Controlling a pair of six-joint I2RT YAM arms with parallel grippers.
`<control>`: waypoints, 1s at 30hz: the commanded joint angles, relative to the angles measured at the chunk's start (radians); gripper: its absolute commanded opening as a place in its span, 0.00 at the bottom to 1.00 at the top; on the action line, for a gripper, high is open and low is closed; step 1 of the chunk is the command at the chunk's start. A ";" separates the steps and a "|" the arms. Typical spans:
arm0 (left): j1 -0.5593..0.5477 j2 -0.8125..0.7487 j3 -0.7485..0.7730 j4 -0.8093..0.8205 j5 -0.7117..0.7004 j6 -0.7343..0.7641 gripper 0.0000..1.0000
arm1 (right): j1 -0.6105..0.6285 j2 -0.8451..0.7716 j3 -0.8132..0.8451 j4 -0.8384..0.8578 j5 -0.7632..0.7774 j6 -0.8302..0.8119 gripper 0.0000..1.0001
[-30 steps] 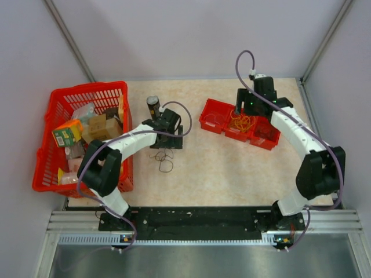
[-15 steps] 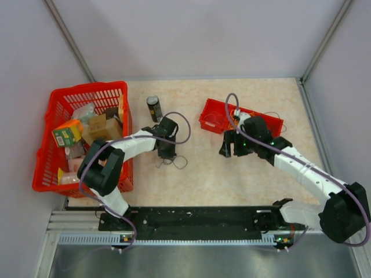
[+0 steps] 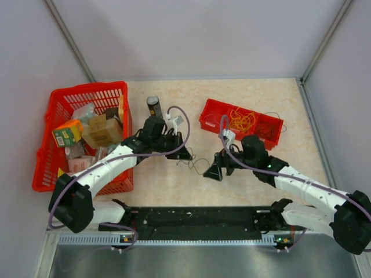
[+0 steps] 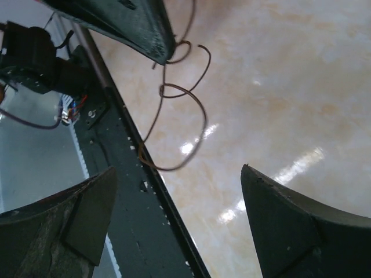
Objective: Untangle the cables
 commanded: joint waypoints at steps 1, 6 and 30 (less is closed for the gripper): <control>-0.007 -0.019 0.014 0.060 0.195 -0.059 0.00 | 0.099 -0.011 0.065 0.138 0.017 -0.053 0.86; -0.021 -0.055 0.002 0.083 0.239 -0.094 0.00 | 0.158 0.051 0.108 0.151 0.190 -0.035 0.86; -0.044 -0.441 0.014 -0.001 -0.232 -0.068 0.98 | -0.081 -0.107 0.028 0.041 0.497 0.134 0.00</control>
